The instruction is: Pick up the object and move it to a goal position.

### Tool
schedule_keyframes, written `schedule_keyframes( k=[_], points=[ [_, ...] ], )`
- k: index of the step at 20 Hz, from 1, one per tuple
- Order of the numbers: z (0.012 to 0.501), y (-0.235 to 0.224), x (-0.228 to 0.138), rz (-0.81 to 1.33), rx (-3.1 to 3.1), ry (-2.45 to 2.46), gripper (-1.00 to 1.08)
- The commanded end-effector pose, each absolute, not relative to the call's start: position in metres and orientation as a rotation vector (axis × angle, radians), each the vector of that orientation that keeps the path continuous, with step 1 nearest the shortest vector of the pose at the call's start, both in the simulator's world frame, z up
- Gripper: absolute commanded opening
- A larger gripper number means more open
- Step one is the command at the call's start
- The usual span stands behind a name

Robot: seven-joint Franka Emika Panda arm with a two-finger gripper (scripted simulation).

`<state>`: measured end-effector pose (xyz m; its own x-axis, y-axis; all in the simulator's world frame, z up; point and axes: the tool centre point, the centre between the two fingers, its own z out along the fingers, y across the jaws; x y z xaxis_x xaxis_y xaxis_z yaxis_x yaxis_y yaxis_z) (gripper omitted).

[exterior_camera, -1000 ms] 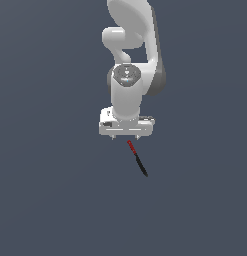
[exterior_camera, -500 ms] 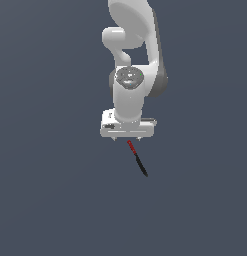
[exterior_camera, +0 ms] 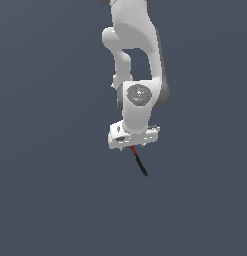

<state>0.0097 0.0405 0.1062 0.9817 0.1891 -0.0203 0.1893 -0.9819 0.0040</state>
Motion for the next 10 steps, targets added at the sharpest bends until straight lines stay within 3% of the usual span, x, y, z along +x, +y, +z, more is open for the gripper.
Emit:
schedule_keyframes(
  k=[1, 10],
  points=[
    [0.090, 0.050, 0.012, -0.021, 3.112, 0.396, 1.00],
    [0.059, 0.068, 0.015, -0.001, 3.087, 0.582, 1.00]
  ],
)
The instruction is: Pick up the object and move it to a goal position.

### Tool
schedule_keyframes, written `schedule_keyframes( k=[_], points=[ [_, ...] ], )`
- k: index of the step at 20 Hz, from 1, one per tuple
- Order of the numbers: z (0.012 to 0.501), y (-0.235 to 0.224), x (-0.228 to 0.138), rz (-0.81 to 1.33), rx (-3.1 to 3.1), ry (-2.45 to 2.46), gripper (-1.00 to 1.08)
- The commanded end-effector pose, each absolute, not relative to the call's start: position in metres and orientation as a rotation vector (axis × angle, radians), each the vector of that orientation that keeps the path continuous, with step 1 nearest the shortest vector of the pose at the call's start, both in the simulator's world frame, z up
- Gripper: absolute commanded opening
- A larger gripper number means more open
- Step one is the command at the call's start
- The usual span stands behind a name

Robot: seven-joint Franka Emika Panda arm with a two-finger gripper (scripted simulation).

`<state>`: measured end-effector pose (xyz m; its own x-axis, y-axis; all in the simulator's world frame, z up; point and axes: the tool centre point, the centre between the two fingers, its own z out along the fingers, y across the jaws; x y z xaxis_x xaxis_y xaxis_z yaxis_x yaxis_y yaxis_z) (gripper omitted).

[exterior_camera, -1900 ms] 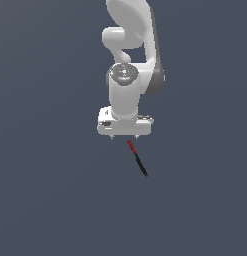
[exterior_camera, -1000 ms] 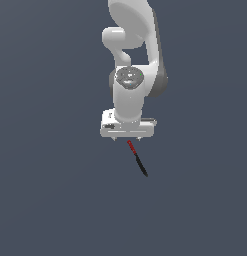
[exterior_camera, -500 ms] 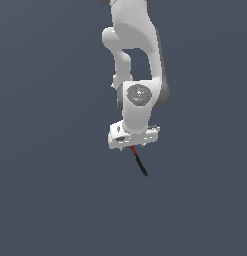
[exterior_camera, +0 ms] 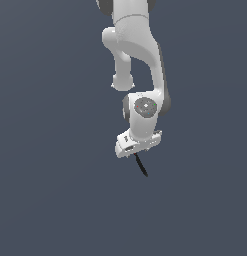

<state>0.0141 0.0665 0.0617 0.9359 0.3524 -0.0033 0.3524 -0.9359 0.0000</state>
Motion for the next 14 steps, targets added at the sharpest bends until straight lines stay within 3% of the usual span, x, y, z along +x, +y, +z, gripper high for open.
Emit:
schedule_keyframes(
  k=[1, 14],
  points=[
    [0.058, 0.069, 0.015, 0.000, 3.086, 0.586, 1.00],
    [0.022, 0.069, 0.013, -0.001, 3.086, 0.586, 1.00]
  ],
)
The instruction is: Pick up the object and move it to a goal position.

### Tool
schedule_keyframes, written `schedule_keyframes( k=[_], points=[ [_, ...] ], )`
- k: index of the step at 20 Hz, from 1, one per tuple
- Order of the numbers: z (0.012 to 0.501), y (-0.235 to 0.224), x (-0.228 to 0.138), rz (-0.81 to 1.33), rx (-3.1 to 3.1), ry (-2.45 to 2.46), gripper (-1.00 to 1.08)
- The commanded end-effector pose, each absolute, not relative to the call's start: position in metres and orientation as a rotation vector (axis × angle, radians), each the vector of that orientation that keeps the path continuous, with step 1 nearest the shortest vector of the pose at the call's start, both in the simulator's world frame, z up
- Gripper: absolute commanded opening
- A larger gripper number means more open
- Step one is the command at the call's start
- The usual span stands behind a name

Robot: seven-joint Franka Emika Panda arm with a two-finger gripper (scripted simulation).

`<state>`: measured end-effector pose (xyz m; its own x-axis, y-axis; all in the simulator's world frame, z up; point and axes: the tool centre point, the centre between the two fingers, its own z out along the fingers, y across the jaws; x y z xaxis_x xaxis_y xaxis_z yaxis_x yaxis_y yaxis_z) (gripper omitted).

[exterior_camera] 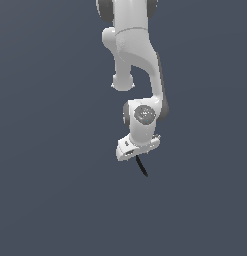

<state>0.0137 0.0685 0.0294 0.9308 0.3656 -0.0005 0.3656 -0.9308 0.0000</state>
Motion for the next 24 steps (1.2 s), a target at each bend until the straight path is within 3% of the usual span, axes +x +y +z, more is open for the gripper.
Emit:
schedule_keyframes(
  k=[1, 7, 8, 24],
  points=[
    [0.0175, 0.0684, 0.0134, -0.001, 3.086, 0.586, 1.00],
    [0.0079, 0.0688, 0.0146, 0.000, 3.086, 0.588, 1.00],
    [0.0079, 0.0688, 0.0146, 0.000, 3.086, 0.588, -1.00],
    [0.0165, 0.0638, 0.0116, 0.000, 3.086, 0.589, -1.00]
  ],
)
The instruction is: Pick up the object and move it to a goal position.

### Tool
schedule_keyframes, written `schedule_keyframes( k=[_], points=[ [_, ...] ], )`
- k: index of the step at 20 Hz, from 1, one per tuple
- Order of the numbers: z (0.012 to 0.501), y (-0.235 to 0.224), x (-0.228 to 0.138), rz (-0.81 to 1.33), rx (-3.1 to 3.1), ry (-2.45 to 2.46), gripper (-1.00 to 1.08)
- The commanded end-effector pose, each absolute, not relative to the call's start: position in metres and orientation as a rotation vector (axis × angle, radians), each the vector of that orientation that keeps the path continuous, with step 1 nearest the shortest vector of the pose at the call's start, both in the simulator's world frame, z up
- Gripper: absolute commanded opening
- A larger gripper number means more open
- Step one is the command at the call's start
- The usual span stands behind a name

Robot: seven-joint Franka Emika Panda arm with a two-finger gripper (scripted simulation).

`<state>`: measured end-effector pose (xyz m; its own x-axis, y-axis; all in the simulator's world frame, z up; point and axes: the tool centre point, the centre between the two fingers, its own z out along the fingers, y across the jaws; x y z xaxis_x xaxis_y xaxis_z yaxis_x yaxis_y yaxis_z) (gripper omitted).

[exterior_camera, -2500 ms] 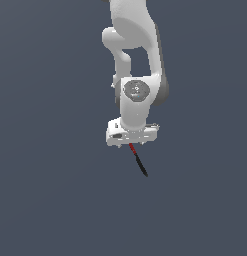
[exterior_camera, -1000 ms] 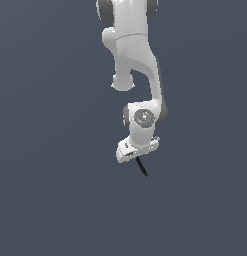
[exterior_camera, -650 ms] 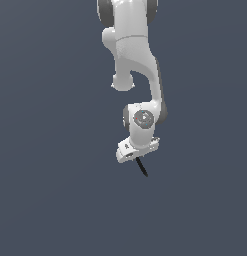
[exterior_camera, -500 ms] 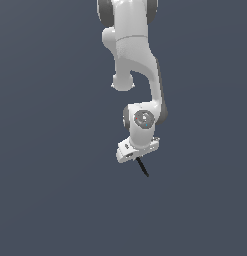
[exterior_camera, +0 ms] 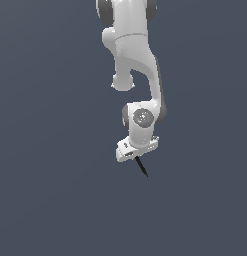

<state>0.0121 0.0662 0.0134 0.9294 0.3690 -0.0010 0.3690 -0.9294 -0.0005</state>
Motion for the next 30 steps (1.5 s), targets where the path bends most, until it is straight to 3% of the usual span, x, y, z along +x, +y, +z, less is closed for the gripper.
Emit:
schedule_keyframes(
  k=[1, 12, 30],
  points=[
    [0.019, 0.062, 0.011, 0.000, -3.086, -0.589, -1.00],
    [0.075, 0.017, -0.012, 0.000, -3.087, -0.589, -1.00],
    [0.241, -0.111, -0.073, -0.002, -3.083, -0.588, -1.00]
  ],
)
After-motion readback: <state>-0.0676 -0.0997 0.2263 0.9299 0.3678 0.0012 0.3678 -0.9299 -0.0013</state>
